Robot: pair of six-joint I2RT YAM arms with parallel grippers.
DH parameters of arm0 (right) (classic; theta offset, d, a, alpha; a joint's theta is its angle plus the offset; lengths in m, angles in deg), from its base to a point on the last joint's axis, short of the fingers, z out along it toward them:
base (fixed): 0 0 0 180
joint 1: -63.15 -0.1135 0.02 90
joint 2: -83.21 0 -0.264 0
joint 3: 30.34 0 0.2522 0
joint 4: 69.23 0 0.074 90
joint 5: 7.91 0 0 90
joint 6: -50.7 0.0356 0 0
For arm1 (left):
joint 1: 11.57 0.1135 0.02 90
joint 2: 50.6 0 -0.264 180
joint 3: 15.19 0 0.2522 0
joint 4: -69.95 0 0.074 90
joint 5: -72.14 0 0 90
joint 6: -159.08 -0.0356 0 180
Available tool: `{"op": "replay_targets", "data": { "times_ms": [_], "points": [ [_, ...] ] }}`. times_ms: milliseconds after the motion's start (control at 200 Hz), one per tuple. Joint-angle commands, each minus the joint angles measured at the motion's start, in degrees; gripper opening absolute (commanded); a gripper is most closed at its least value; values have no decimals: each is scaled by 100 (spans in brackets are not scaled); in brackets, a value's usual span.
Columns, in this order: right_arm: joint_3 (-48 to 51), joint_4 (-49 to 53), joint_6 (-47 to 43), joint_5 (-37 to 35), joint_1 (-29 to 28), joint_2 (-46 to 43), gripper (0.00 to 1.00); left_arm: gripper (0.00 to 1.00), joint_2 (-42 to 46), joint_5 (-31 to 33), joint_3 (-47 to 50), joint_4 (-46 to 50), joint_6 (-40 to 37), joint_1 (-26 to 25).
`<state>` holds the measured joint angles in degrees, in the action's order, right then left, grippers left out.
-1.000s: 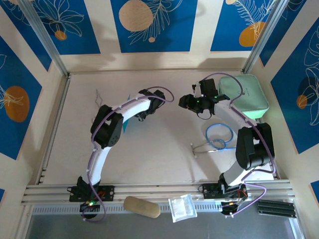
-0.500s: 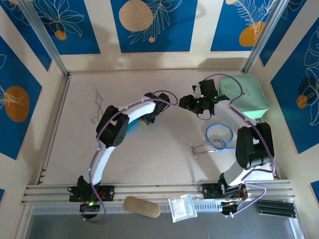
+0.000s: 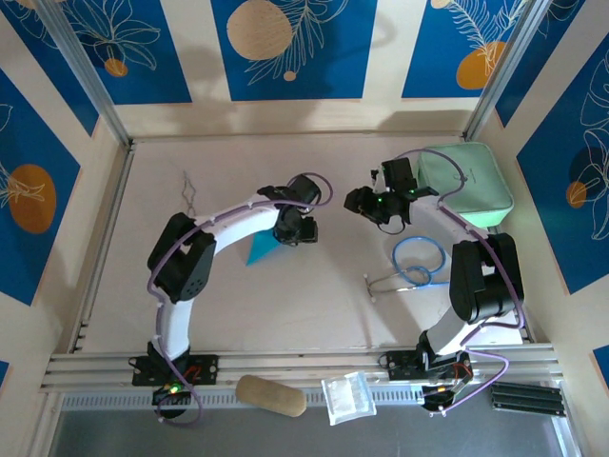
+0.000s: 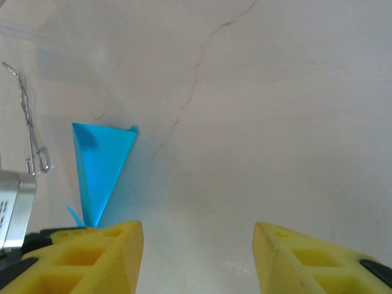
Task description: Fold a paper plane with a square sheet of paper (pick it up from the middle)
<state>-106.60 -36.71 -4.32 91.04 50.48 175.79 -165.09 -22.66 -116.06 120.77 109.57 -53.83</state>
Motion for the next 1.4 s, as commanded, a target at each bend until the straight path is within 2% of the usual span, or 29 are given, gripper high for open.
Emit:
{"op": "replay_targets", "data": {
  "times_ms": [0,125,245,355,555,815,1131,1276,1396],
  "points": [
    [89,-122,177,-8,78,-123,51,44,268,-1254,403,-1060,490,-29],
    [98,-125,191,43,102,-100,51,44,533,-1390,639,-1302,477,-7],
    [123,-154,220,106,106,-75,51,44,895,-769,908,-1049,253,197],
    [133,-178,238,160,110,-38,51,37,1242,-205,1366,-913,97,542],
    [115,-223,272,255,107,35,51,24,1393,261,1948,-786,2,1126],
    [71,-196,281,309,109,94,51,15,969,686,1930,-674,-67,1361],
    [57,-267,357,521,98,204,51,9,616,183,1996,-1074,-219,1301],
    [258,-578,615,772,-33,231,51,7,460,-63,1978,-1356,-260,1047],
    [256,-651,737,1021,-259,437,47,7,269,-348,1776,-1537,-170,783]
  ]
}}
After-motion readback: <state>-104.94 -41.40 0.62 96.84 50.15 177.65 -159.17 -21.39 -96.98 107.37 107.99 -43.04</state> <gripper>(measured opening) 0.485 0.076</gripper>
